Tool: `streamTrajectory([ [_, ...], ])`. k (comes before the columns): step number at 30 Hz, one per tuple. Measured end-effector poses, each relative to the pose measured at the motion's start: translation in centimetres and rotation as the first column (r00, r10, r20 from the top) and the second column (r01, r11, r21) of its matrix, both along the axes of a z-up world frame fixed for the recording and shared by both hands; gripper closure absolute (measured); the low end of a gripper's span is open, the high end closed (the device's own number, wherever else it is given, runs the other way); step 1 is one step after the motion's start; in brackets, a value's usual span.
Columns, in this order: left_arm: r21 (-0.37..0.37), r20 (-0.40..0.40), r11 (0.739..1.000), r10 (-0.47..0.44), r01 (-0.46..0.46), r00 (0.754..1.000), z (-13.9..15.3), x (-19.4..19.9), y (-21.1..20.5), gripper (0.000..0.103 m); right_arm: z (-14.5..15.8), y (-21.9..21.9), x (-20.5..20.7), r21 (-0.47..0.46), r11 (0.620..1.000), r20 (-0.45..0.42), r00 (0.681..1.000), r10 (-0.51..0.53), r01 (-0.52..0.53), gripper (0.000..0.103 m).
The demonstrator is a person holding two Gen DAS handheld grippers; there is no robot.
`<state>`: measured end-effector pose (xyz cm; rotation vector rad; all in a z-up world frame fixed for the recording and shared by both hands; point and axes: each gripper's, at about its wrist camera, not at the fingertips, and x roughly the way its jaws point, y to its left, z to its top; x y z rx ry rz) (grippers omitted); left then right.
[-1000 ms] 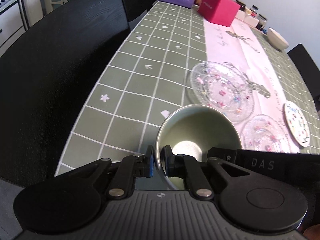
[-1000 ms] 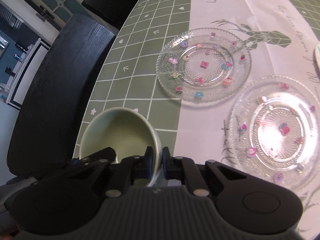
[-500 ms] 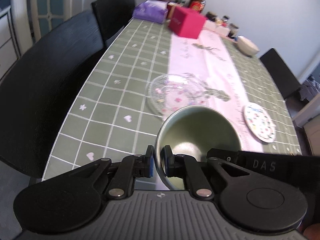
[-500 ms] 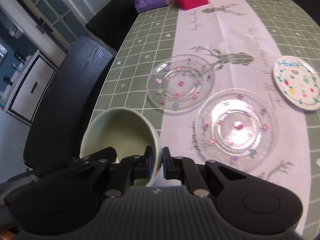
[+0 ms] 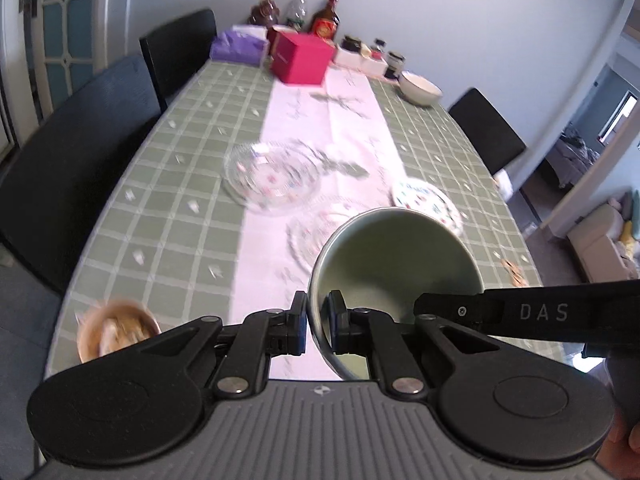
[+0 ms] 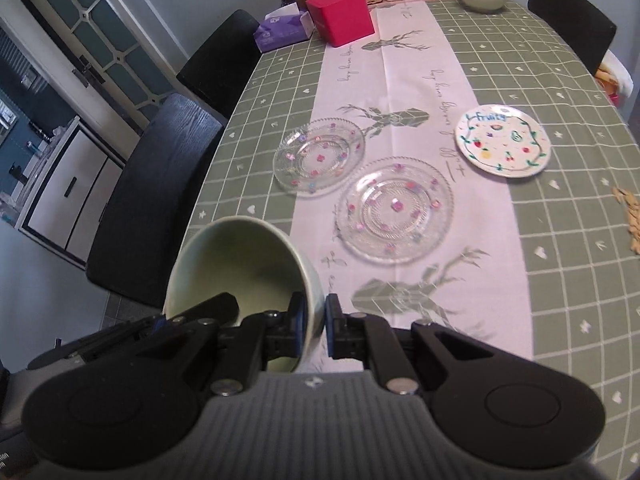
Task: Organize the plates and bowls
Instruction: 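Lift the pale green bowl with both grippers and carry it over the stacked bowls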
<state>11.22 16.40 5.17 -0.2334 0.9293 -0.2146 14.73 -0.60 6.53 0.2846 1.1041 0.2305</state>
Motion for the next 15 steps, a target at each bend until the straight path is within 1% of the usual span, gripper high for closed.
streamTrajectory([
  [2,-0.021,-0.041,1.000,-0.007,0.007,0.999,-0.1,-1.2,-0.4,0.092,0.2,-0.8,-1.6,0.001,1.000,-0.015,1.000,-0.004,0.004,0.094],
  [4,-0.017,-0.060,1.000,-0.023,0.022,0.998,-0.1,-2.4,-1.0,0.091,0.2,-1.6,-3.0,0.008,1.000,-0.025,1.000,-0.004,0.004,0.093],
  [6,0.009,-0.046,0.998,-0.057,0.058,0.997,0.0,-4.3,-1.8,0.090,0.1,-2.2,-4.7,0.010,1.000,-0.018,1.000,-0.006,0.007,0.094],
  [10,0.056,-0.029,0.995,-0.076,0.078,0.997,-0.7,-7.3,-3.2,0.090,-0.2,-2.9,-8.0,-0.006,1.000,0.013,1.000,0.021,-0.021,0.094],
  [12,0.069,-0.045,0.994,-0.086,0.089,0.995,-1.6,-8.2,-4.0,0.089,-1.1,-3.5,-8.6,-0.002,1.000,-0.010,1.000,0.028,-0.028,0.094],
  [15,0.068,-0.094,0.992,-0.098,0.105,0.991,-3.4,-8.7,-4.6,0.089,-3.0,-4.4,-9.1,0.005,1.000,-0.067,0.998,0.022,-0.021,0.094],
])
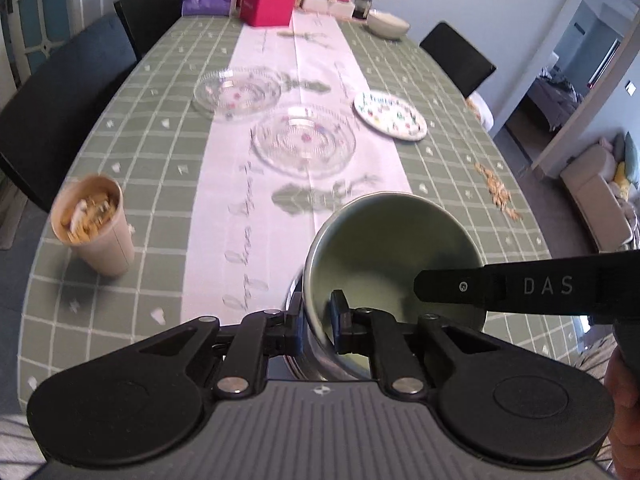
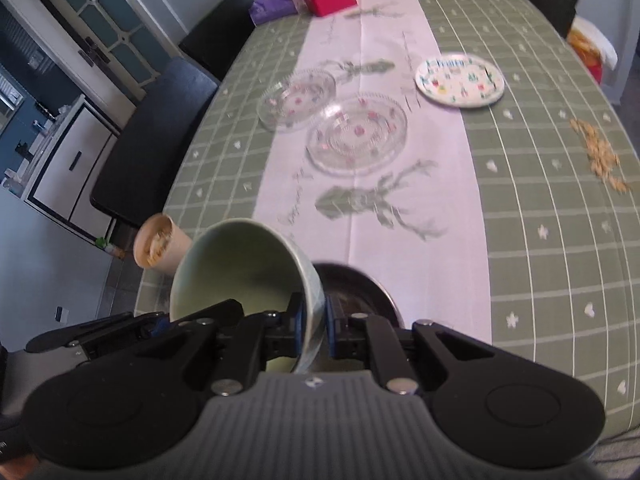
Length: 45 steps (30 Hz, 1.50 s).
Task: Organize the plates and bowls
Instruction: 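Lift the pale green bowl with both grippers and carry it over the stacked bowls, then lower the pale green bowl into the orange bowl with both grippers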
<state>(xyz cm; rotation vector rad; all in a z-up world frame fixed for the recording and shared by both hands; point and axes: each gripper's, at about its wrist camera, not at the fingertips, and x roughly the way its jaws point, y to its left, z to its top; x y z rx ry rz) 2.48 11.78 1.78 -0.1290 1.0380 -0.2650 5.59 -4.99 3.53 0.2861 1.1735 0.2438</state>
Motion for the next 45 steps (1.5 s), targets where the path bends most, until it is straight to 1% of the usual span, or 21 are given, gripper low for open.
streamTrajectory([
  [2,0.008,-0.020,1.000,0.002,-0.002,1.000,-1.0,-0.2,-0.4,0.089,-1.2,-0.4,-0.3,0.003,1.000,-0.031,1.000,-0.003,0.003,0.094],
  [6,0.056,-0.015,0.998,-0.012,0.013,1.000,-2.1,-0.6,-1.2,0.089,-3.2,-0.9,-0.4,0.010,1.000,-0.075,0.997,0.002,-0.002,0.094],
  [11,0.055,-0.030,0.999,-0.002,0.003,1.000,-3.2,-0.3,-1.2,0.089,-4.4,-0.9,-0.3,0.008,1.000,-0.104,0.994,0.023,-0.022,0.094],
  [13,0.067,-0.019,0.998,-0.005,0.006,1.000,-3.4,-0.4,-1.4,0.089,-4.8,-0.8,-0.1,0.000,1.000,-0.101,0.994,0.029,-0.029,0.094],
  [16,0.119,0.028,0.993,-0.022,0.019,0.999,-3.5,-0.7,-2.2,0.089,-5.3,-0.6,0.2,-0.012,0.999,-0.096,0.994,0.044,-0.045,0.094],
  [18,0.135,0.037,0.990,-0.031,0.026,0.999,-3.4,-0.7,-2.5,0.088,-5.4,-0.7,0.4,-0.011,0.999,-0.087,0.995,0.046,-0.048,0.094],
  [20,0.123,0.034,0.992,-0.031,0.026,0.999,-3.4,-0.6,-2.4,0.083,-5.5,-0.8,0.7,-0.002,0.999,-0.093,0.995,0.032,-0.032,0.094],
  [22,0.126,0.046,0.992,-0.033,0.027,0.998,-3.4,-0.5,-2.4,0.082,-5.7,-1.0,0.9,0.024,1.000,-0.117,0.993,0.010,-0.008,0.092],
  [23,0.131,0.056,0.991,-0.033,0.025,0.998,-3.5,-0.6,-2.4,0.080,-5.8,-1.0,0.9,0.030,1.000,-0.129,0.992,0.005,-0.001,0.091],
  [26,0.138,0.076,0.990,-0.020,0.009,0.997,-3.5,-0.7,-2.4,0.080,-5.9,-0.4,0.8,0.007,1.000,-0.122,0.992,0.018,-0.017,0.091],
  [30,0.129,0.076,0.992,0.005,-0.015,0.997,-3.5,-0.6,-2.1,0.080,-5.9,0.1,0.7,-0.025,0.999,-0.118,0.992,0.035,-0.038,0.090],
  [34,0.099,0.069,0.995,0.008,-0.014,0.998,-3.5,-0.5,-1.7,0.080,-6.0,-0.1,0.8,-0.010,0.999,-0.134,0.990,0.038,-0.040,0.087],
  [37,0.064,0.048,0.997,0.033,-0.036,0.998,-3.4,-0.4,-1.3,0.080,-6.0,-0.2,1.0,0.010,0.998,-0.141,0.988,0.057,-0.056,0.085],
  [39,0.050,0.034,0.998,0.035,-0.036,0.999,-3.4,-0.4,-1.1,0.080,-6.0,-0.1,1.0,0.007,0.997,-0.134,0.988,0.078,-0.078,0.083],
  [41,0.041,0.014,0.999,0.029,-0.030,0.999,-3.4,-0.5,-1.0,0.080,-5.7,0.1,0.7,-0.013,0.996,-0.111,0.990,0.091,-0.093,0.082],
  [43,0.040,-0.009,0.999,0.034,-0.033,0.999,-3.3,-0.6,-1.0,0.081,-5.2,0.7,0.1,-0.073,0.991,-0.068,0.992,0.106,-0.111,0.083],
  [44,0.045,-0.008,0.998,0.042,-0.042,0.999,-3.2,-0.8,-1.0,0.081,-5.0,1.1,-0.2,-0.102,0.988,-0.050,0.992,0.114,-0.118,0.083],
  [45,0.057,0.016,0.997,0.046,-0.047,0.999,-3.0,-1.1,-1.1,0.081,-4.6,1.2,-0.4,-0.136,0.984,-0.025,0.994,0.111,-0.113,0.078],
])
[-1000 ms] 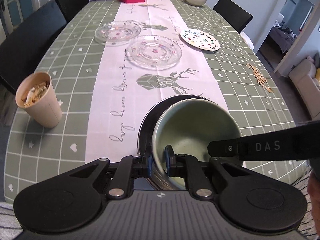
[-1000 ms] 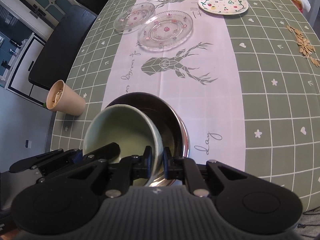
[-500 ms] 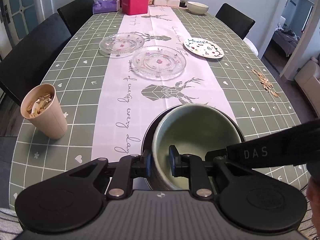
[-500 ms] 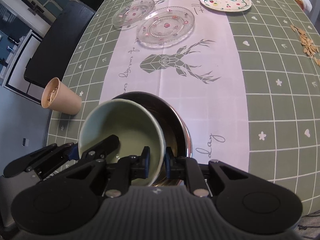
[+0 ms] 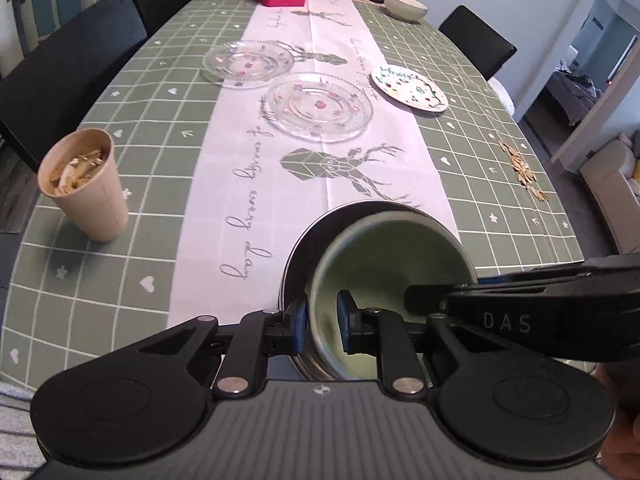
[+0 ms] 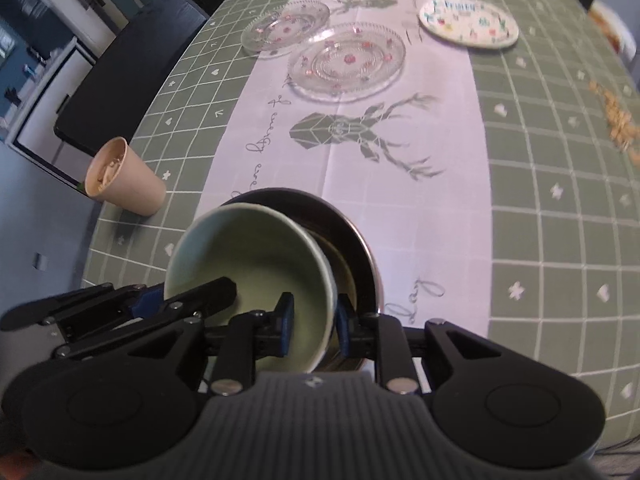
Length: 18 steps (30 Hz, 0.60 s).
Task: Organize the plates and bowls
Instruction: 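Lower the pale green bowl into the orange bowl with both grippers, then open both grippers and lift them off the bowl stack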
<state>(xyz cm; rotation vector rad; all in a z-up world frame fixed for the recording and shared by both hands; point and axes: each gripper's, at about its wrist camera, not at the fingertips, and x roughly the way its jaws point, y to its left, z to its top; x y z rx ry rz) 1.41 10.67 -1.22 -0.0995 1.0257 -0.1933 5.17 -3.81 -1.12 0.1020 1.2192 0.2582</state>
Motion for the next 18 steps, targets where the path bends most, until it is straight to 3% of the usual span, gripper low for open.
streamTrajectory([
  [2,0.039,0.058,0.999,-0.008,0.006,0.998,0.6,-0.4,-0.3,0.081,0.7,-0.2,-0.1,-0.008,1.000,0.055,0.998,-0.009,0.010,0.071],
  [4,0.054,0.068,0.999,-0.011,0.008,0.998,0.9,-0.4,-0.4,0.080,0.7,-0.4,0.2,0.006,1.000,0.038,0.999,-0.026,0.026,0.070],
  [11,-0.013,0.064,1.000,0.023,-0.022,0.998,1.4,-0.1,0.6,0.078,1.1,-0.8,0.1,0.042,0.999,0.033,0.999,-0.030,0.028,0.065],
  [12,-0.009,0.082,0.999,0.041,-0.040,0.996,1.7,-0.2,0.8,0.073,1.2,-1.0,0.1,0.065,0.997,0.038,0.999,-0.033,0.030,0.061],
  [14,0.024,0.175,0.994,0.098,-0.104,0.980,2.6,-0.8,1.2,0.045,1.5,-1.7,0.0,0.120,0.992,0.047,0.998,-0.045,0.039,0.055],
  [16,0.042,0.298,0.989,0.124,-0.143,0.947,3.4,-1.5,1.4,0.036,1.9,-2.3,-0.1,0.179,0.983,0.056,0.997,-0.056,0.045,0.044],
  [18,0.052,0.384,0.989,0.110,-0.140,0.917,4.4,-1.9,1.4,0.029,2.8,-2.6,-0.2,0.189,0.981,0.103,0.992,-0.066,0.045,0.021],
])
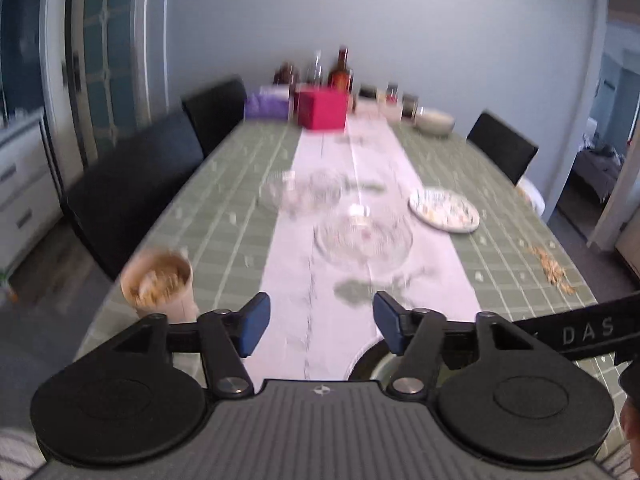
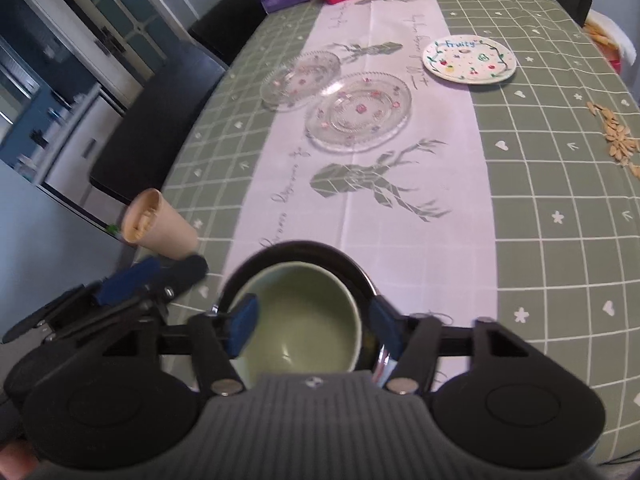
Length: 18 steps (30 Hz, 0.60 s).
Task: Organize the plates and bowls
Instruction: 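Open both grippers and lift them off the bowl stack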
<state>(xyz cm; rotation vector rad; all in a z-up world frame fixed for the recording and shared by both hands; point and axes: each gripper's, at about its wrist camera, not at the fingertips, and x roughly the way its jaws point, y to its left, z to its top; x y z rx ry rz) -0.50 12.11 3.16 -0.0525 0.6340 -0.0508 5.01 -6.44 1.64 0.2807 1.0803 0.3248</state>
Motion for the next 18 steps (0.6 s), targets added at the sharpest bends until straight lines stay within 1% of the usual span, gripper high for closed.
streamTrajectory([
  [2,0.006,0.034,1.000,-0.005,0.005,0.999,0.9,0.0,-0.2,0.027,0.9,-0.3,-0.2,-0.008,1.000,0.088,0.996,-0.006,0.007,0.020],
  [4,0.003,0.048,1.000,-0.001,0.001,0.999,1.4,0.1,-0.5,0.027,1.5,-0.6,-0.2,-0.011,1.000,0.146,0.989,-0.009,0.010,0.020],
  [7,-0.023,0.085,1.000,0.016,-0.014,0.996,1.7,0.1,-0.8,0.024,2.1,-1.3,-0.4,0.008,1.000,0.229,0.973,-0.028,0.027,0.020],
  [10,-0.020,0.109,0.999,0.046,-0.044,0.993,1.5,0.2,-1.3,0.023,2.3,-1.6,-1.5,-0.017,0.998,0.335,0.940,-0.057,0.066,0.013],
  [12,-0.015,0.118,0.999,0.046,-0.044,0.992,1.3,0.4,-1.8,0.023,2.3,-1.9,-2.3,-0.033,0.993,0.412,0.907,-0.089,0.112,0.011],
  [13,0.000,0.122,0.999,0.050,-0.050,0.991,1.3,0.5,-2.0,0.024,2.2,-1.9,-2.3,-0.045,0.991,0.420,0.902,-0.097,0.127,0.011],
  [15,0.050,0.150,0.998,0.035,-0.042,0.988,1.2,0.6,-2.4,0.022,2.2,-1.9,-1.7,-0.075,0.991,0.408,0.910,-0.071,0.110,0.010],
  [16,0.055,0.172,0.997,0.045,-0.055,0.984,1.1,0.6,-2.4,0.019,2.1,-2.1,-1.6,-0.070,0.992,0.409,0.910,-0.071,0.109,0.010],
  [17,0.042,0.193,0.996,0.073,-0.083,0.979,0.9,0.6,-2.4,0.016,2.0,-2.4,-1.6,-0.054,0.991,0.411,0.907,-0.088,0.121,0.010],
  [18,0.021,0.202,0.994,0.098,-0.104,0.974,0.7,0.6,-2.2,0.016,1.8,-2.7,-1.6,-0.036,0.991,0.409,0.907,-0.106,0.132,0.010],
])
